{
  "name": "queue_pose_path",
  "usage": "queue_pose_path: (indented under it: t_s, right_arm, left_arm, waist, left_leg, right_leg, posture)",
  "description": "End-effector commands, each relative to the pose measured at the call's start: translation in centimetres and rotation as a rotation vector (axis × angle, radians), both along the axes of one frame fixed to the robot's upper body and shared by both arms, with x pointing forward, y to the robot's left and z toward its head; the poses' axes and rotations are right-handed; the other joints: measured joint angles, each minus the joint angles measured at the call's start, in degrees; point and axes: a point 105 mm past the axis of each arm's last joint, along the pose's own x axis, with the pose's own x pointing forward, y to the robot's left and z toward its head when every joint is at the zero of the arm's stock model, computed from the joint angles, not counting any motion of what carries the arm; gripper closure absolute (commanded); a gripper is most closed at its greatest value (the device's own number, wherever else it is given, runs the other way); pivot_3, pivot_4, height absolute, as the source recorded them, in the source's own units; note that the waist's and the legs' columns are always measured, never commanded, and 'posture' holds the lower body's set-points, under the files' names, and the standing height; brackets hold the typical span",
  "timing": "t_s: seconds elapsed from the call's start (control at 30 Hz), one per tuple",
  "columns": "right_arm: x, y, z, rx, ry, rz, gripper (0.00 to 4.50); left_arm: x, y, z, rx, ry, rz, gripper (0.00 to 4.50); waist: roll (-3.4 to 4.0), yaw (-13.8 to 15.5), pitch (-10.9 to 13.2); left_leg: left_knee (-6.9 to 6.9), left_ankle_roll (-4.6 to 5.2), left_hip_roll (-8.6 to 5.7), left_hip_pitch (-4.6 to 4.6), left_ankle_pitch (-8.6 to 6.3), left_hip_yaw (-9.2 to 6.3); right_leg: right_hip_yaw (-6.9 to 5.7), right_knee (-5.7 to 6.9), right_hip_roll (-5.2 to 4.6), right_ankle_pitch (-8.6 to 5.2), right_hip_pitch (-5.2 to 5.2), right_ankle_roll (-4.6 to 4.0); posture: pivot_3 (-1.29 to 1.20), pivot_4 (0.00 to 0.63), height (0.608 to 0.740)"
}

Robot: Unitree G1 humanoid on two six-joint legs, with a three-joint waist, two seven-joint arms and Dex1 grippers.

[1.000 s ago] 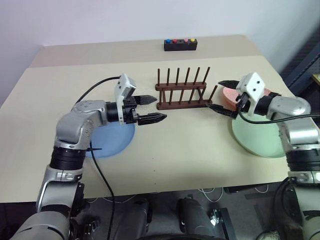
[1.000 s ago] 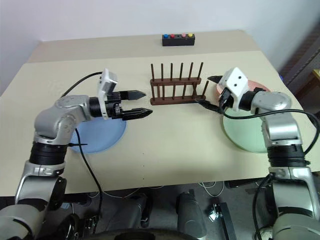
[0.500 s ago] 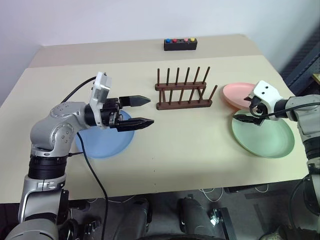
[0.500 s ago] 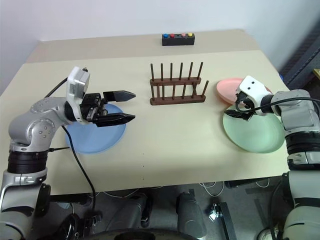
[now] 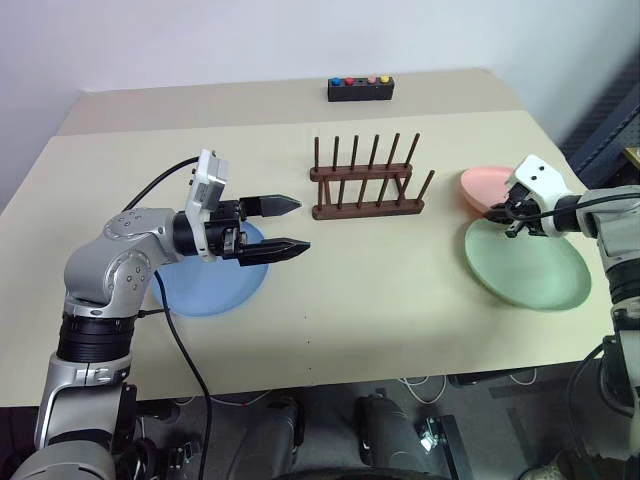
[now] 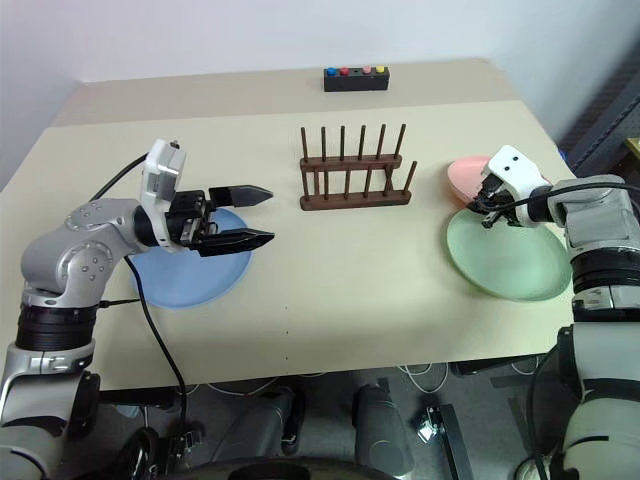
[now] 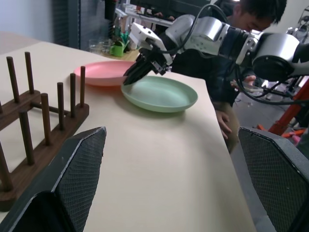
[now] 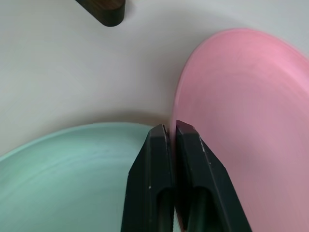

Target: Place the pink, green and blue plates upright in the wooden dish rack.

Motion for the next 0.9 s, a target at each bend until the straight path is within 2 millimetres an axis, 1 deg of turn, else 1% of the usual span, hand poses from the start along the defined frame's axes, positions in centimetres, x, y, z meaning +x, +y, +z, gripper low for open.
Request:
queue_pose_path:
  t_s: [0.03, 0.1, 0.13, 0.2, 0.23, 0.27, 0.33, 0.43, 0.5, 0.57, 0.6, 0.67, 0.77, 0.9]
  right_arm:
    - [0.8, -0.3, 5.8, 0.027, -0.193, -0.009, 4.46]
    - [1.6, -0.1, 8.6, 0.067, -0.318, -0.037, 4.46]
    - [1.9, 0.3, 10.0, 0.116, -0.376, -0.042, 4.46]
    - [2.1, 1.4, 12.3, 0.229, -0.453, -0.017, 4.46]
    - [2.1, 2.3, 14.0, 0.357, -0.495, -0.001, 4.46]
    - [1.8, 3.3, 15.9, 0.546, -0.523, 0.031, 4.46]
    - [1.1, 4.5, 18.5, 0.832, -0.519, 0.086, 4.46]
    - [0.1, 5.0, 20.9, 1.196, -0.445, 0.151, 4.46]
    - [-0.2, 5.1, 21.8, 1.360, -0.394, 0.180, 4.46]
    - [-0.4, 5.9, 21.8, 1.474, -0.322, 0.218, 4.46]
    - [-0.4, 6.3, 21.4, 1.511, -0.279, 0.230, 4.46]
    - [-0.4, 6.8, 20.9, 1.549, -0.233, 0.234, 4.46]
    - [-0.2, 7.5, 19.5, 1.629, -0.139, 0.231, 4.46]
    - [-0.3, 8.7, 17.8, 1.624, -0.069, 0.225, 4.46]
  left_arm:
    - [0.1, 0.0, 1.0, -0.012, -0.046, 0.000, 0.00]
    - [0.4, -0.2, 1.1, -0.023, -0.048, 0.007, 0.00]
    - [0.5, -0.3, 1.2, -0.028, -0.055, 0.011, 0.00]
    - [0.7, -0.3, 1.3, -0.037, -0.066, 0.020, 0.00]
    - [0.8, -0.2, 1.4, -0.042, -0.080, 0.031, 0.00]
    - [1.0, 0.0, 1.7, -0.051, -0.099, 0.044, 0.00]
    - [1.1, 0.3, 2.1, -0.063, -0.140, 0.061, 0.00]
    - [0.9, 0.7, 2.6, -0.076, -0.203, 0.071, 0.00]
    - [0.9, 0.9, 2.8, -0.080, -0.220, 0.076, 0.00]
    - [0.9, 1.0, 2.5, -0.068, -0.212, 0.080, 0.00]
    - [0.9, 1.0, 2.3, -0.061, -0.211, 0.084, 0.00]
    - [0.8, 1.1, 2.1, -0.055, -0.209, 0.087, 0.00]
    - [0.7, 1.2, 1.8, -0.056, -0.197, 0.095, 0.00]
    - [0.7, 1.2, 1.4, -0.052, -0.186, 0.103, 0.00]
  waist:
    - [0.03, -0.02, 0.02]
    - [0.07, -0.02, 0.04]
    - [0.07, -0.02, 0.04]
    - [0.07, 0.00, 0.04]
    - [0.06, 0.00, 0.04]
    - [0.06, -0.09, 0.04]
    - [0.06, -0.17, 0.04]
    - [0.06, 0.30, 0.05]
    - [0.06, 0.55, 0.05]
    - [0.06, 0.69, 0.04]
    - [0.06, 0.63, 0.04]
    - [0.07, 0.23, 0.04]
    - [0.07, 0.09, 0.04]
    - [0.07, 0.07, 0.04]
  left_leg:
    - [0.00, 0.00, 0.00, 0.00, 0.00, 0.01]
    - [-0.01, 0.00, 0.00, 0.00, 0.00, 0.01]
    - [-0.03, 0.00, 0.00, 0.00, 0.00, 0.01]
    - [-0.06, -0.01, 0.00, -0.01, 0.00, 0.01]
    - [-0.07, -0.01, 0.01, -0.01, 0.00, 0.01]
    - [-0.08, -0.01, 0.01, -0.01, 0.00, 0.01]
    - [-0.09, -0.01, 0.02, -0.01, 0.00, 0.01]
    - [-0.11, -0.01, 0.04, -0.02, 0.00, -0.01]
    - [-0.09, 0.00, 0.02, -0.08, 0.00, -0.06]
    - [-0.08, 0.01, -0.01, -0.09, -0.01, -0.06]
    - [-0.08, 0.02, 0.00, -0.08, -0.02, -0.06]
    - [-0.08, 0.03, 0.00, -0.07, -0.02, -0.04]
    - [-0.10, 0.03, 0.01, -0.07, -0.02, -0.03]
    - [-0.09, 0.03, 0.01, -0.08, -0.02, -0.03]
  right_leg:
    - [0.00, 0.00, 0.00, 0.00, 0.00, 0.00]
    - [0.01, 0.00, 0.00, 0.00, -0.01, 0.00]
    - [0.01, 0.00, 0.00, 0.00, -0.02, 0.00]
    - [0.01, 0.00, -0.01, 0.00, -0.05, 0.00]
    - [0.01, -0.01, 0.00, 0.00, -0.05, 0.00]
    - [0.01, -0.03, 0.01, 0.00, -0.04, 0.00]
    - [0.02, -0.03, 0.01, 0.00, -0.04, 0.00]
    - [0.01, -0.05, 0.01, 0.00, -0.04, -0.01]
    - [-0.02, -0.10, -0.02, 0.00, -0.04, -0.01]
    - [-0.02, -0.12, -0.04, 0.00, -0.04, -0.01]
    - [-0.02, -0.12, -0.04, 0.00, -0.02, -0.01]
    - [-0.01, -0.09, -0.04, 0.00, -0.03, -0.01]
    - [0.00, -0.04, -0.03, 0.00, -0.05, -0.01]
    - [0.00, -0.04, -0.03, 0.00, -0.06, 0.00]
  posture:
    - [0.00, 0.150, 0.740]
    - [0.00, 0.150, 0.740]
    - [0.00, 0.150, 0.740]
    - [0.00, 0.150, 0.740]
    - [0.00, 0.150, 0.740]
    - [0.00, 0.150, 0.740]
    - [0.00, 0.150, 0.740]
    - [0.00, 0.150, 0.740]
    - [0.00, 0.150, 0.740]
    - [0.00, 0.150, 0.740]
    - [0.00, 0.150, 0.740]
    - [0.00, 0.150, 0.740]
    - [0.00, 0.150, 0.740]
    - [0.00, 0.150, 0.740]
